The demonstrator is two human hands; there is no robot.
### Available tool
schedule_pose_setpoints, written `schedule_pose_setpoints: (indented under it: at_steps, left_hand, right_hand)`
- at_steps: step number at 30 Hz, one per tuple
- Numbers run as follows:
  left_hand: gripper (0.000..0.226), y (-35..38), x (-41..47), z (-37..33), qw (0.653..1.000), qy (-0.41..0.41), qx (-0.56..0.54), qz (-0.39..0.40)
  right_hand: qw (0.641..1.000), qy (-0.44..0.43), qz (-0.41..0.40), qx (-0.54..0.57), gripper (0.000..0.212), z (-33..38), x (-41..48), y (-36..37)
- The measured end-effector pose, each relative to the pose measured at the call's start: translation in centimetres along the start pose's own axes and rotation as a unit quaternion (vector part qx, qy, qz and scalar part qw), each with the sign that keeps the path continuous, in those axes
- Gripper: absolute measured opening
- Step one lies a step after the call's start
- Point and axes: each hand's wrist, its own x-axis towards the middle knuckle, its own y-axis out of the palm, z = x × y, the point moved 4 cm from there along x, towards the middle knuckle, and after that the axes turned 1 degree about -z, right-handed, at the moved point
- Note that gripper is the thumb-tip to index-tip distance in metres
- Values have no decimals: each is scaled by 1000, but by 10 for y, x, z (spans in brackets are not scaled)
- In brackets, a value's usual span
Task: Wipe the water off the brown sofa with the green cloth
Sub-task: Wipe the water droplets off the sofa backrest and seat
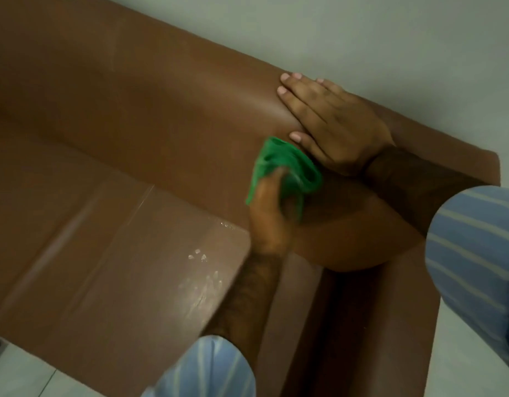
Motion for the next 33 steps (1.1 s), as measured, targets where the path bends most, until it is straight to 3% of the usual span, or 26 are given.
schedule_pose_setpoints:
  at_steps: [3,5,6,8,10,13,15,19,23,25,27,30,32,33]
  left_hand:
    - [36,6,-7,1,988,112,17,106]
    - [35,-17,17,20,988,123,72,60]
    - [37,-34,35,37,993,78,83,-10]
    - [45,-72,74,69,979,-91,46,-178]
    - [52,-84,93,83,947,-201,14,-250]
    - [50,-54,70,54,952,-174,32,-249]
    - [46,-11,22,30,976,-128,33,-173]
    - [37,59,-66,-17,995,14,50,83]
    - [22,61,-59,-12,930,283,105,212]
    - [26,45,-43,8,901,342,130,232]
    - [22,25,-27,41,927,249,176,217]
    - [34,-14,-16,99,986,-38,156,37]
    - [43,-21,-11,115,967,-231,63,-88]
    - [47,-16,-13,110,951,-282,34,-123]
  right_hand:
    - [1000,2,3,2,67,1,0,-1]
    - [1000,2,1,0,67,-1,-1,-2]
    - [1000,1,1,0,67,0,-2,-2]
    - [1000,3,-2,0,68,1,-1,-1]
    - [1000,1,-5,3,68,1,0,0]
    - [1000,1,-11,2,68,0,-1,1]
    - [1000,4,-9,-1,68,0,0,1]
    - [1000,6,-1,1,68,1,0,1]
    - [1000,9,-10,2,67,1,-2,0]
    - [1000,12,-12,-2,66,2,-2,-1]
    - [1000,14,-11,-5,67,3,-3,-1]
    - [1000,14,-9,-6,67,2,-4,0]
    - [1000,14,-8,-6,68,3,-3,0]
    - [1000,14,-8,-8,68,4,-3,0]
